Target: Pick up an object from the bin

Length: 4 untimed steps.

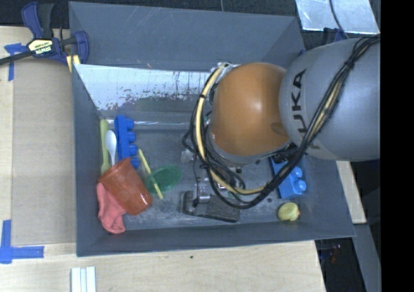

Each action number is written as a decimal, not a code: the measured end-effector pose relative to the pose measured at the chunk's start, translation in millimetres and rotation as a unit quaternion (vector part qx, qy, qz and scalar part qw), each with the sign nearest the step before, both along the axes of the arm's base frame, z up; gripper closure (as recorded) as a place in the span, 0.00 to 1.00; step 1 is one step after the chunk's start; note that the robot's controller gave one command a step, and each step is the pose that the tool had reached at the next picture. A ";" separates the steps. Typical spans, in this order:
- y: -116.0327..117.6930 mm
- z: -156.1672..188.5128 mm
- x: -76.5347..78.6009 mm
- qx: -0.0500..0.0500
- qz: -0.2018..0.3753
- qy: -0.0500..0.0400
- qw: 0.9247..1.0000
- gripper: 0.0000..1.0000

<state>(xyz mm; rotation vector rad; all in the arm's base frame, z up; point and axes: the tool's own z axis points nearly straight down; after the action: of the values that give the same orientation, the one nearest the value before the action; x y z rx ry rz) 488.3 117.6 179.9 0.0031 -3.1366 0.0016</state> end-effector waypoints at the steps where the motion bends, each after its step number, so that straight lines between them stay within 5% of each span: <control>1: -0.2 3.3 1.8 0.001 -0.001 -0.004 1.000 0.00; 2: -28.8 -10.5 56.2 0.001 0.035 -0.005 0.999 0.00; 3: -49.2 -17.7 53.9 0.001 0.012 -0.006 1.000 0.00; 4: -68.0 -15.5 67.7 0.001 -0.008 -0.004 1.000 0.00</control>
Offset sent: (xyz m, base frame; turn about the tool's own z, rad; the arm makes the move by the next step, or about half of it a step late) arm 0.0726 -0.0395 -0.0165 -0.0892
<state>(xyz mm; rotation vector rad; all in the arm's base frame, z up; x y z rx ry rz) 556.0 49.6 164.4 -0.0206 -3.1449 -0.0029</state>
